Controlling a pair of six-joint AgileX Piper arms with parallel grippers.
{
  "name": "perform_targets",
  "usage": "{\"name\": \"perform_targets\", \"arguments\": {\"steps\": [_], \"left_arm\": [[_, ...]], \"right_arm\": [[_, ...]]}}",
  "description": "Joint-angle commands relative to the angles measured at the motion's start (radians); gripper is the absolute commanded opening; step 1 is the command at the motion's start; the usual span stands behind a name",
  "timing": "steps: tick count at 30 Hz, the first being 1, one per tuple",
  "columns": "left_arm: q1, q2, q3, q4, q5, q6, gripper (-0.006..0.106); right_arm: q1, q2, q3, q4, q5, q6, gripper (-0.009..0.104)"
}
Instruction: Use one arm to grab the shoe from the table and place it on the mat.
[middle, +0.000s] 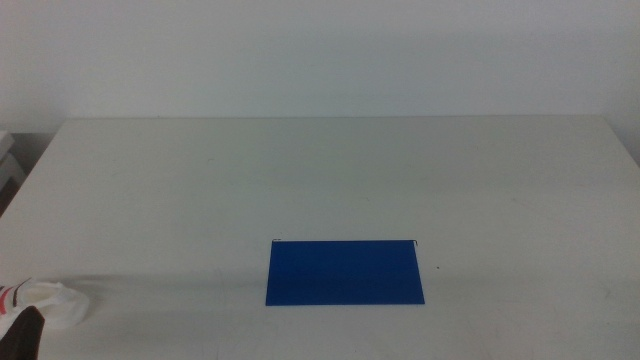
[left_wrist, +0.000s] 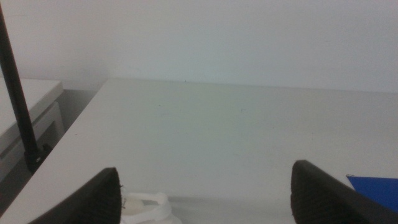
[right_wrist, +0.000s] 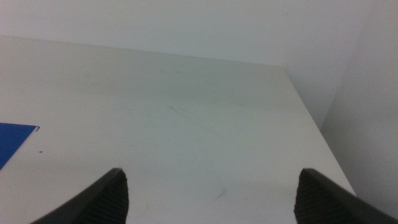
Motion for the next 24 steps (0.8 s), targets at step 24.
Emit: {"name": "perform_targets", "arguments": {"steps": [24], "left_arm": [[-0.003,0.257,-0.241,0.010,0.124,0.025,0.094]], "right_arm": [[-0.002,0.003,0.005,-0.008,-0.073,-0.010,0.078]]}}
